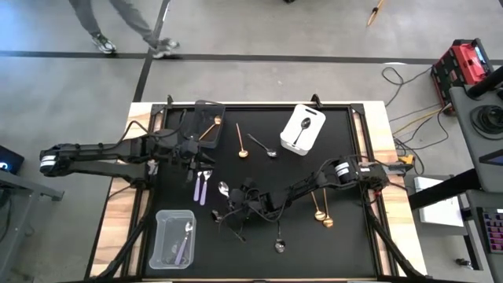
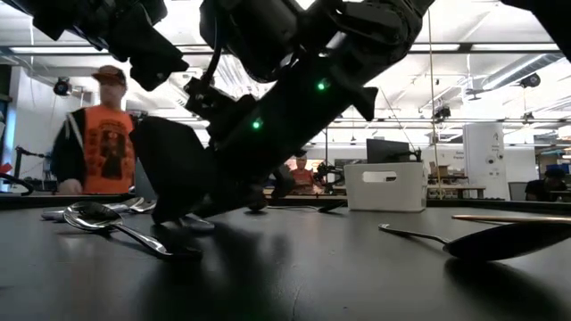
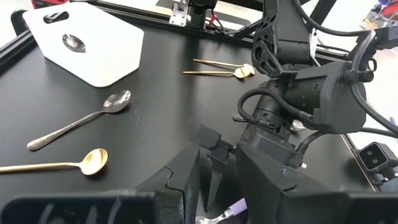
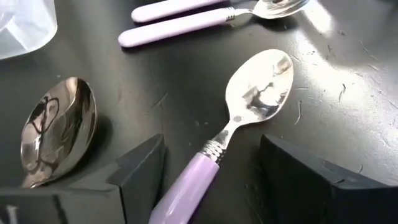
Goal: Sort silverware by color (type)
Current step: Put the purple spoon into the transparent bin
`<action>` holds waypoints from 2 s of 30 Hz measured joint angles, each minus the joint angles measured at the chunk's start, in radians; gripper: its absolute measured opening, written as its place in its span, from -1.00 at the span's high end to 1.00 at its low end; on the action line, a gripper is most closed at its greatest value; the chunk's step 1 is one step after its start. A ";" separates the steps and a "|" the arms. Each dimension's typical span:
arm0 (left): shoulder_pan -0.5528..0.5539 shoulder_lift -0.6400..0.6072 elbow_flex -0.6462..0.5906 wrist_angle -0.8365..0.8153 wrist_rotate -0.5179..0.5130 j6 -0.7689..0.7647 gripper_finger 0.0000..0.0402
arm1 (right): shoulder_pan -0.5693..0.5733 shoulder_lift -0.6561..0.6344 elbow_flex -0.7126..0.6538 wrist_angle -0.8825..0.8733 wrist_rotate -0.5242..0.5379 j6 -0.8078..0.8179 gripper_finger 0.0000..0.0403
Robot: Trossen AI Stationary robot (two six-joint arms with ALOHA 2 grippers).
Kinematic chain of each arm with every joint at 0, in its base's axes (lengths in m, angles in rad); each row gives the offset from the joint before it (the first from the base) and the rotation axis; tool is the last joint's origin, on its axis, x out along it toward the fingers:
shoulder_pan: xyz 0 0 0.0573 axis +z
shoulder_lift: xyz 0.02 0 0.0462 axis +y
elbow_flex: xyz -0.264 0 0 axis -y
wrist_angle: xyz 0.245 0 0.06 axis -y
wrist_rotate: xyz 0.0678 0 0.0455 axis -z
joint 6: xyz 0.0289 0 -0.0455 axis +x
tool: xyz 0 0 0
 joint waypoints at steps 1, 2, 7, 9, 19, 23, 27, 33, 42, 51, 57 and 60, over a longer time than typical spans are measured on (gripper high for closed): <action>0.000 0.002 0.000 0.002 0.000 0.000 0.57 | 0.000 0.006 0.001 0.001 0.003 0.002 -0.26; 0.000 0.003 0.000 0.001 0.000 0.000 0.57 | 0.000 0.008 0.001 0.000 0.003 0.003 -0.24; 0.000 0.011 0.000 0.011 0.000 0.000 0.57 | -0.003 0.000 0.003 -0.051 0.008 0.009 -0.01; 0.000 0.016 0.000 0.024 0.000 0.000 0.57 | -0.004 -0.007 0.002 -0.076 0.015 0.006 0.11; 0.000 0.040 0.000 0.096 0.000 -0.012 0.57 | -0.009 -0.015 -0.001 -0.089 0.022 -0.015 0.77; 0.000 0.046 0.000 0.114 0.000 -0.033 0.57 | -0.010 -0.040 -0.004 -0.100 0.020 -0.046 0.80; 0.000 0.048 0.000 0.122 0.000 -0.051 0.57 | -0.010 -0.097 -0.010 -0.183 0.022 -0.123 0.80; 0.000 0.048 0.000 0.140 0.000 -0.096 0.57 | -0.011 -0.243 -0.008 -0.348 0.094 -0.199 0.78; -0.011 0.038 -0.001 0.215 -0.111 -0.122 0.57 | 0.014 -0.468 -0.145 -0.430 0.263 -0.220 0.76; -0.117 0.031 -0.087 0.436 -0.187 -0.111 0.57 | 0.023 -0.617 -0.541 0.323 0.292 -0.357 0.75; -0.187 0.034 -0.187 0.620 -0.254 -0.111 0.57 | 0.023 -0.588 -0.663 0.893 0.244 -0.603 0.75; -0.202 0.054 -0.239 0.751 -0.284 -0.112 0.57 | 0.023 -0.549 -0.657 1.025 0.193 -0.704 0.75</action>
